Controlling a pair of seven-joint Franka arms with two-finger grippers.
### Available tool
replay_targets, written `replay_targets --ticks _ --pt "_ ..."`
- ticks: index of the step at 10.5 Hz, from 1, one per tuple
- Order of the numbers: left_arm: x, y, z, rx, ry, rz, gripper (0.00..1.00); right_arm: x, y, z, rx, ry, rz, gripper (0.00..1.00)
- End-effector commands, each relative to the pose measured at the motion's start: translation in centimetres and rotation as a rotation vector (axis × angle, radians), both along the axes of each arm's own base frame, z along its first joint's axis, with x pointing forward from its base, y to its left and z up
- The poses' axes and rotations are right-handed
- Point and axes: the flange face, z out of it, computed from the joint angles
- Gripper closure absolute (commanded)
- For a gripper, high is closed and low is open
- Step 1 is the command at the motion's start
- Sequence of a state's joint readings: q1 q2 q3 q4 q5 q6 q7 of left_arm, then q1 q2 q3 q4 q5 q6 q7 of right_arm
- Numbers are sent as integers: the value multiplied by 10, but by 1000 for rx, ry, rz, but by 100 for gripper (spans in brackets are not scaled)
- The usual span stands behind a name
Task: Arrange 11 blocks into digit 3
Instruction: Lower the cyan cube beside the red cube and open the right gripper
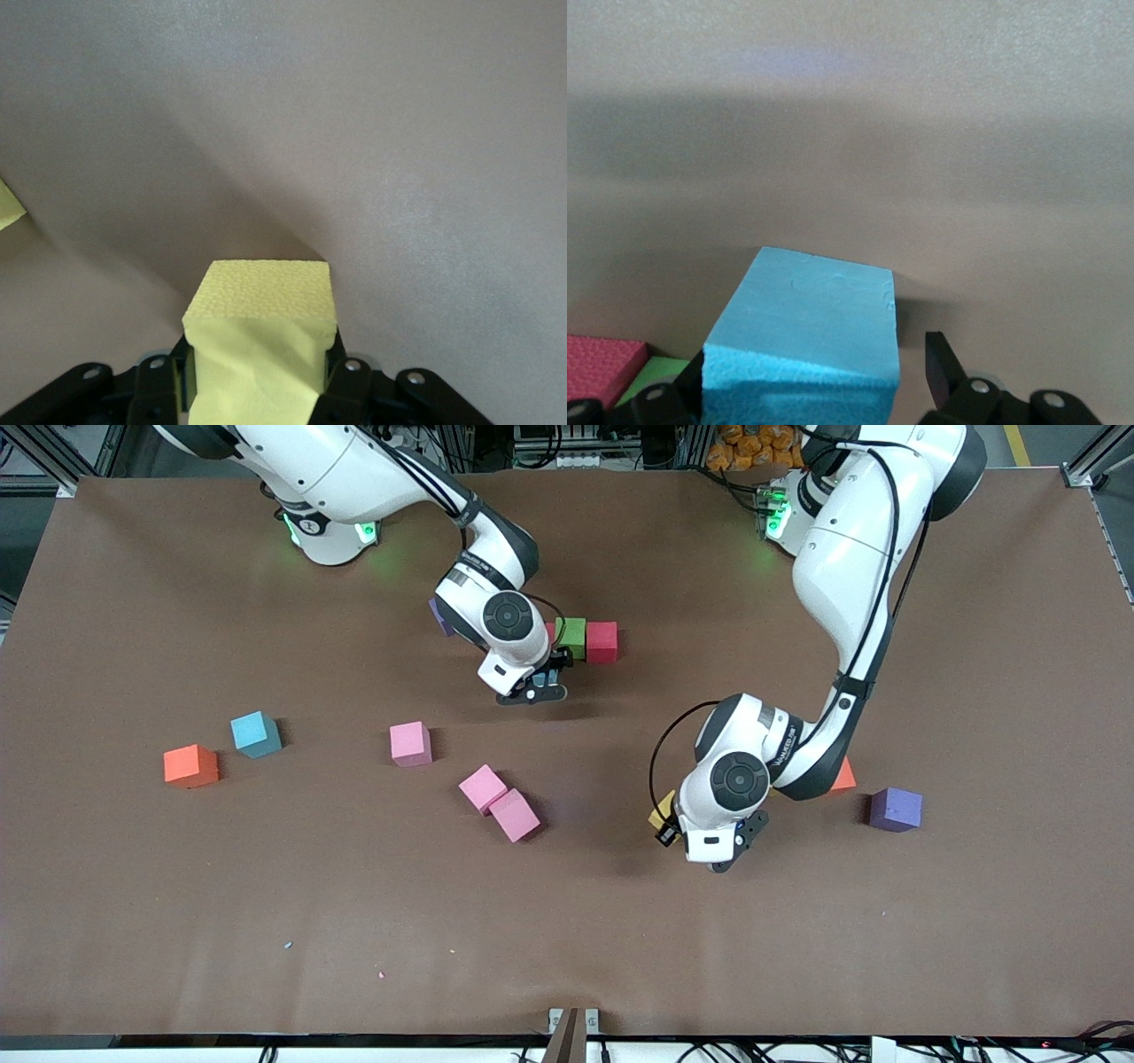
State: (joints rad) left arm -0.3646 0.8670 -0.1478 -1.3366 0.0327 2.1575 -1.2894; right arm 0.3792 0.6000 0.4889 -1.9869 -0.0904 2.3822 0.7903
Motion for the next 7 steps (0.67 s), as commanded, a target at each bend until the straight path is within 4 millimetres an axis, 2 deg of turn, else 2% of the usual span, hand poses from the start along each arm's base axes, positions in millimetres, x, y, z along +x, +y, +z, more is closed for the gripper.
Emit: replay_targets --ticks 1,7 --pt "2 0 2 13 -10 -2 100 -2 -6 7 -4 -8 34 4" --pt "3 1 3 17 -14 -6 100 -1 -4 9 4 -3 34 5"
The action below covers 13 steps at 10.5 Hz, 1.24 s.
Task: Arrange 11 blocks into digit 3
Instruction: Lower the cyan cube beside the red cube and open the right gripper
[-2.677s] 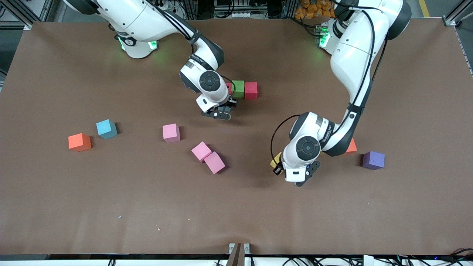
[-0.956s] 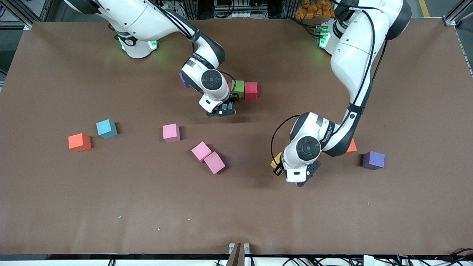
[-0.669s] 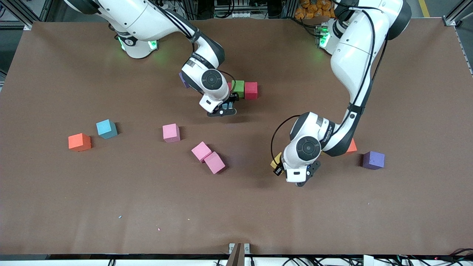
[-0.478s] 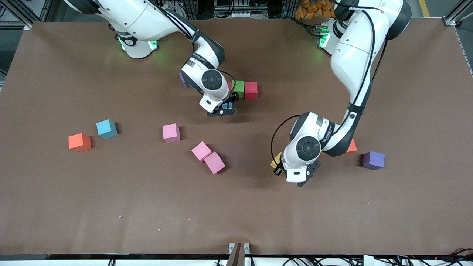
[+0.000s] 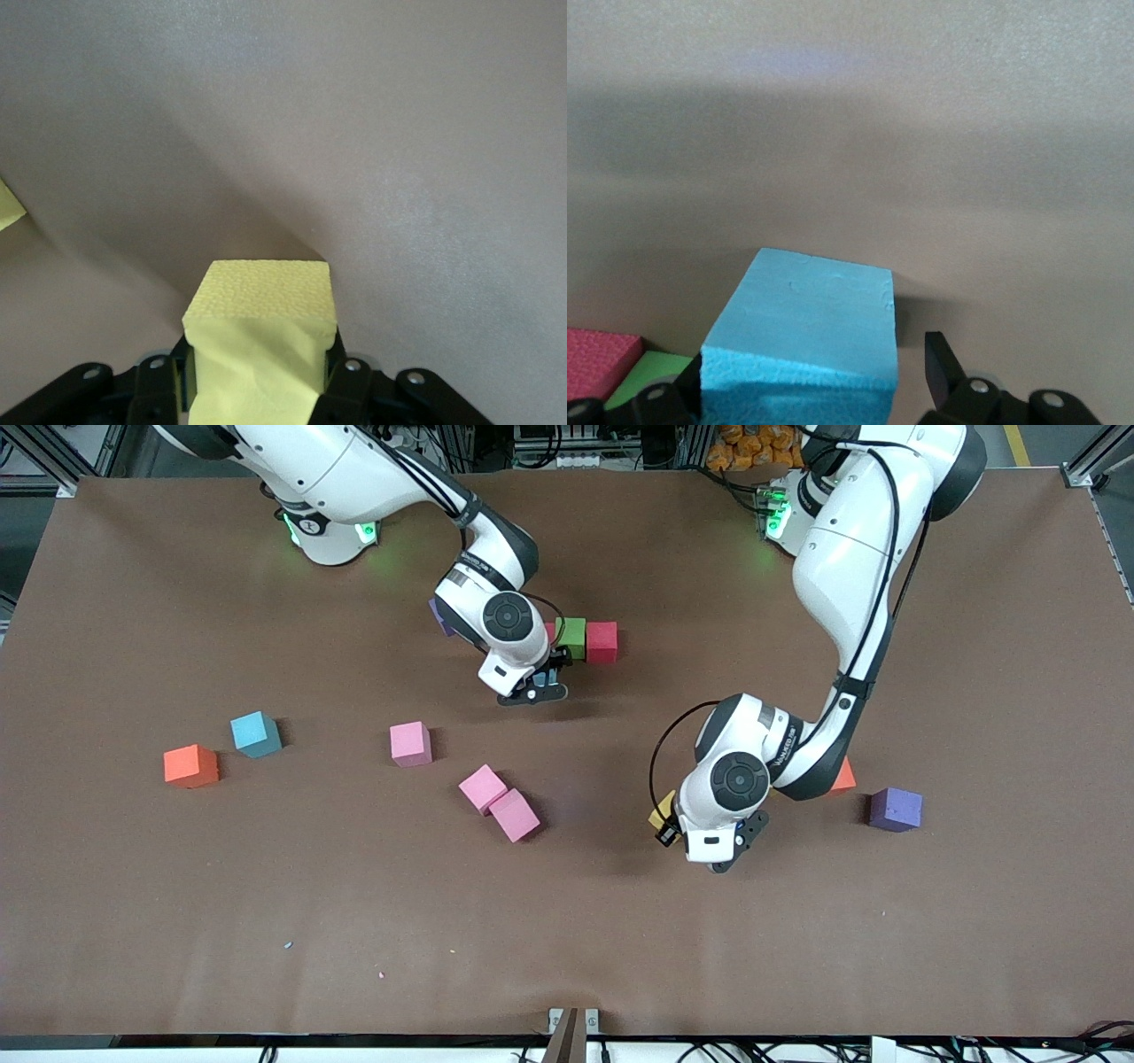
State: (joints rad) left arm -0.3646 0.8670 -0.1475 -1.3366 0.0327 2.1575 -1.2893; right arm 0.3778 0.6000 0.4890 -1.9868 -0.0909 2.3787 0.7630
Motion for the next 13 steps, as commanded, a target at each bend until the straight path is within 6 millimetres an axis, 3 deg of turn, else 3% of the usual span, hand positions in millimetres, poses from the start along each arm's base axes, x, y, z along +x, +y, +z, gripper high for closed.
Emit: replay_targets --ticks 1,6,10,13 --pt "2 0 2 17 -13 -7 100 0 -3 11 2 -4 5 5" --pt "2 0 2 17 -12 -5 100 13 7 32 23 18 -23 5" --pt "2 0 2 17 -13 -5 100 34 10 68 -37 72 -7 5" --pt "1 -2 2 16 -12 -6 100 42 -1 93 -9 110 34 5"
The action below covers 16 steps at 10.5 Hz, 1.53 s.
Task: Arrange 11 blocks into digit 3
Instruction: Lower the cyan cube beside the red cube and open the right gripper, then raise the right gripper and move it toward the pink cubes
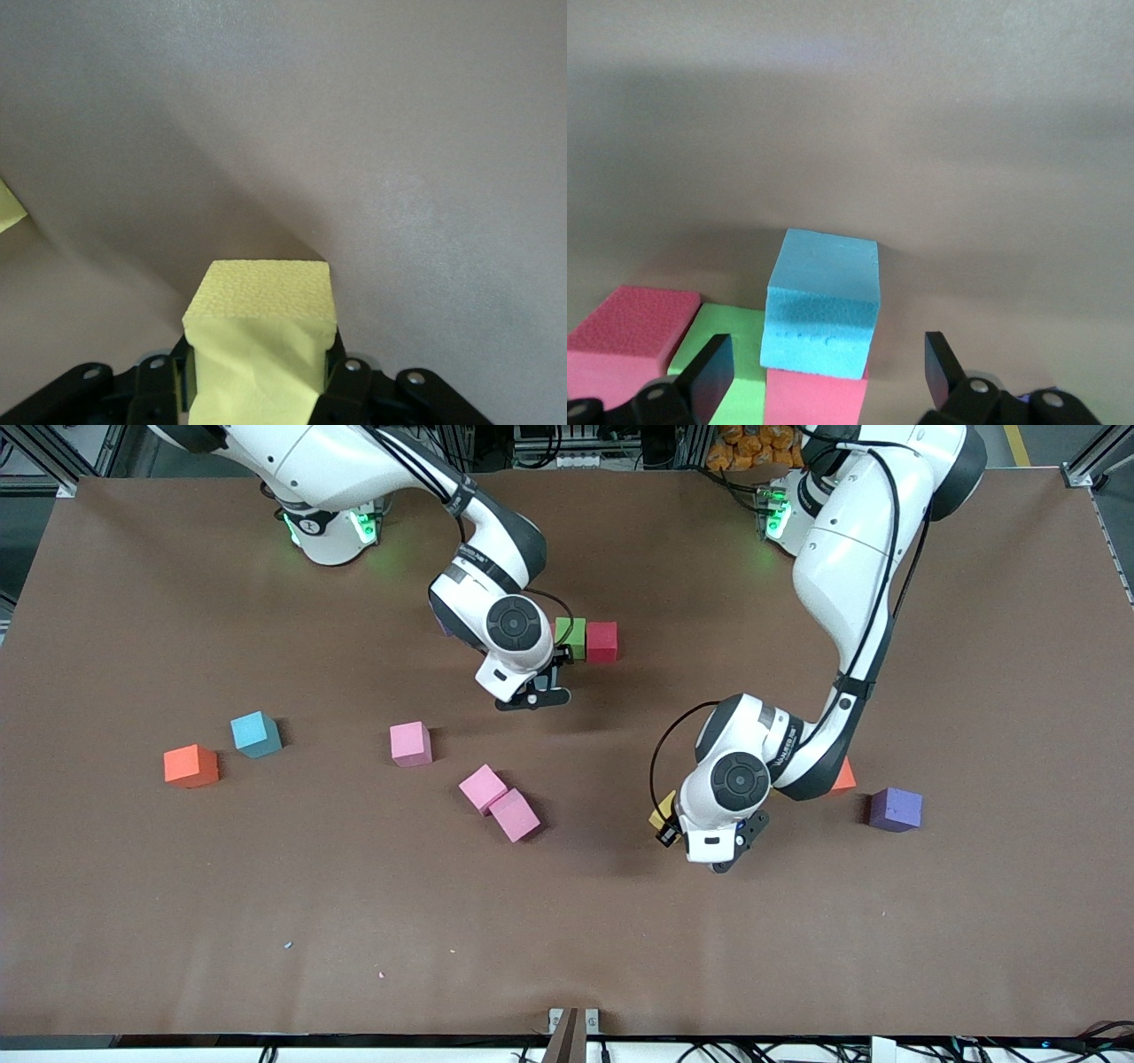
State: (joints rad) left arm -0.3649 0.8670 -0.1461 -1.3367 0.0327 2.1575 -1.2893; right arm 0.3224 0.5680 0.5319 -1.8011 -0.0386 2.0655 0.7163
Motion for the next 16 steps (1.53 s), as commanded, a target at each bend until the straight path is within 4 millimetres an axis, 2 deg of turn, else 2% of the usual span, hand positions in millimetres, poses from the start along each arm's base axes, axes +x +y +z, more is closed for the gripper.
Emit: replay_targets --ticks 1,4,5,6,7,11,16 --pt "2 0 3 16 -14 -4 100 0 -11 28 24 26 44 4" --pt "2 0 3 16 -14 -4 100 -16 -30 30 -4 22 100 3" --pt "2 -1 3 16 -14 -5 100 -21 -46 28 -6 14 130 3" --pt "2 0 3 16 -14 -4 100 -34 -58 25 -7 -7 162 3" --pt "2 -1 3 16 -14 -5 100 -50 -68 12 -6 -32 171 3" --pt "2 -1 2 16 -12 -6 100 -82 -90 -39 50 -104 158 3" --pt "2 -1 2 16 -12 -7 100 -89 -95 -60 102 -145 145 3"
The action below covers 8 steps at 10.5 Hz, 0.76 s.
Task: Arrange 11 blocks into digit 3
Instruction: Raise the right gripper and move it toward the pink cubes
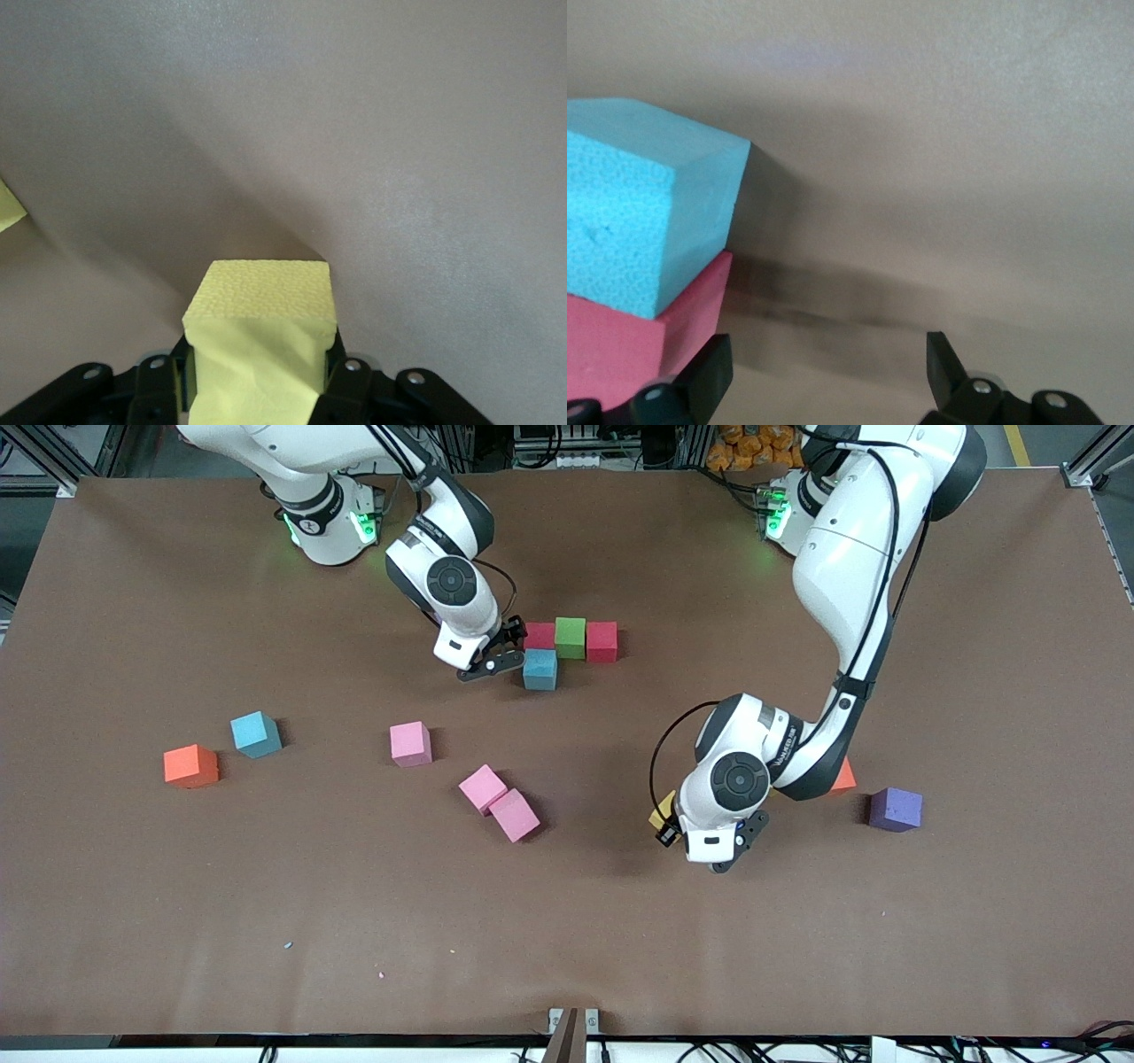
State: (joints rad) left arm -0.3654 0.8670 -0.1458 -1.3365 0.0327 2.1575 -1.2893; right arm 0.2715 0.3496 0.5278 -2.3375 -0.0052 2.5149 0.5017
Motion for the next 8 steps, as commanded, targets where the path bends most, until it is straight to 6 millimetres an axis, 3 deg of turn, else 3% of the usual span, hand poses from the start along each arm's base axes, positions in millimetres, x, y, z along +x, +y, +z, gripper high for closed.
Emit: replay_targets --ticks 1,8 --pt "2 -1 2 16 -12 -7 100 -3 -9 -5 32 -13 -15 3" --pt "1 0 0 28 -16 -16 100 -3 -3 -9 69 -7 -67 4"
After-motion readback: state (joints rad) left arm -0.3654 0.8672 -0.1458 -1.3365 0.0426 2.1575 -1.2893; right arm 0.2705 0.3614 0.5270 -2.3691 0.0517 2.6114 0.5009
